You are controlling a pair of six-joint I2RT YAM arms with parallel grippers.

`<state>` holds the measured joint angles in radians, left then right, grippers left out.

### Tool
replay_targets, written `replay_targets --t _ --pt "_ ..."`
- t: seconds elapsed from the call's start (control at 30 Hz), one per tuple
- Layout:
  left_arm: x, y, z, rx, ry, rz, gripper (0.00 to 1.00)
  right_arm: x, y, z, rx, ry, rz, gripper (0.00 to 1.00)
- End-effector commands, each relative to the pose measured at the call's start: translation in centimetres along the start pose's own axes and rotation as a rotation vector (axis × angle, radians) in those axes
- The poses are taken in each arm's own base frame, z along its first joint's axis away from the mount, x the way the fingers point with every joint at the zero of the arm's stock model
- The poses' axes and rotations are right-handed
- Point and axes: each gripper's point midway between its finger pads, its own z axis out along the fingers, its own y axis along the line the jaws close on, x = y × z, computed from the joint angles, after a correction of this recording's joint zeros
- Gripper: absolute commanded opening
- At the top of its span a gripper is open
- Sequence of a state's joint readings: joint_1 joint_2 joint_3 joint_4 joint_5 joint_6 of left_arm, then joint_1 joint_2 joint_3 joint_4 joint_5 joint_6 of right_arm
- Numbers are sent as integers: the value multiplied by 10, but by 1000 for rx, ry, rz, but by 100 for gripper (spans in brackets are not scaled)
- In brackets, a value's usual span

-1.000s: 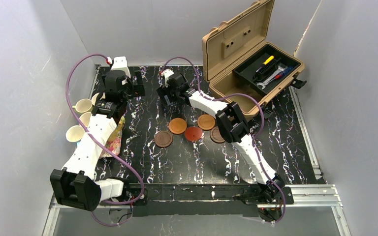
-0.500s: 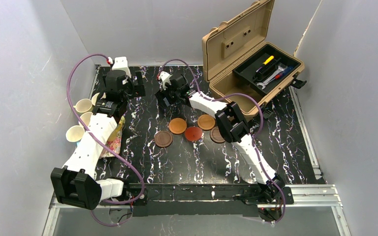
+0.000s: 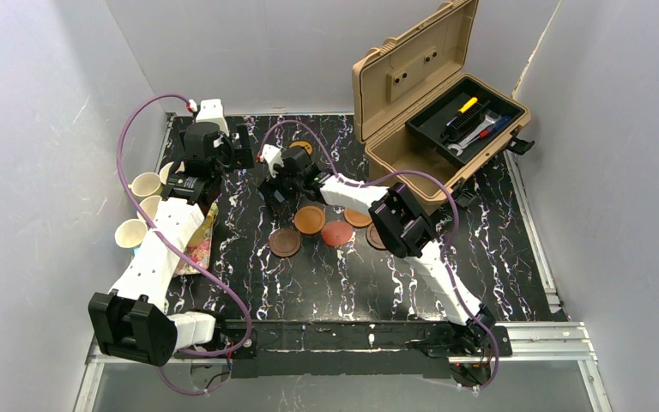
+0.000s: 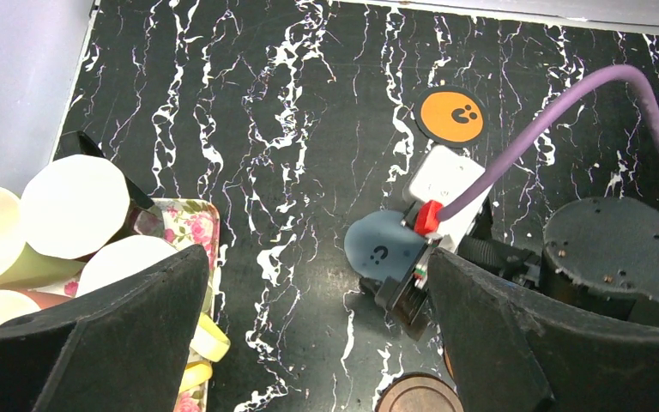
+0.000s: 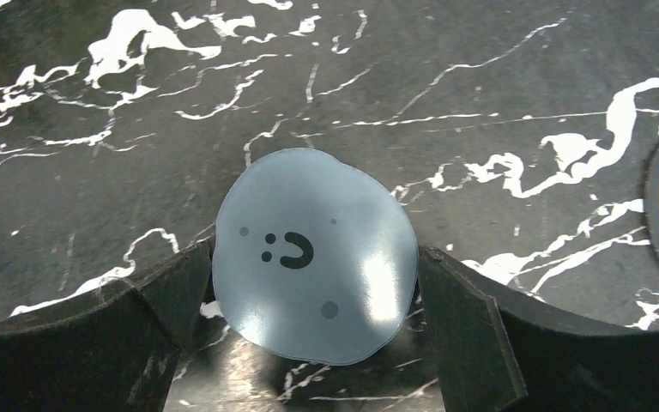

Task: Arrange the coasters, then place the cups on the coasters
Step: Move the coaster to the center of the board.

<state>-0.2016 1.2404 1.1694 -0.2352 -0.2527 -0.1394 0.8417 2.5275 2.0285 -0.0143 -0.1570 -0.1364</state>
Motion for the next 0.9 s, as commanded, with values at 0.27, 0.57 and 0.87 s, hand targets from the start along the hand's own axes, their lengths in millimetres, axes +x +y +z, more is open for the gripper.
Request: replay_targets --t 0.27,0.57,0.87 --pt "0 -3 0 7 -5 -5 98 51 58 -21 -90 157 -7 96" --pt "-1 -5 0 17 -6 -9 98 53 84 -26 -127 159 -7 96" --pt "0 -5 0 19 -5 -13 98 57 102 -25 -158 163 -3 96"
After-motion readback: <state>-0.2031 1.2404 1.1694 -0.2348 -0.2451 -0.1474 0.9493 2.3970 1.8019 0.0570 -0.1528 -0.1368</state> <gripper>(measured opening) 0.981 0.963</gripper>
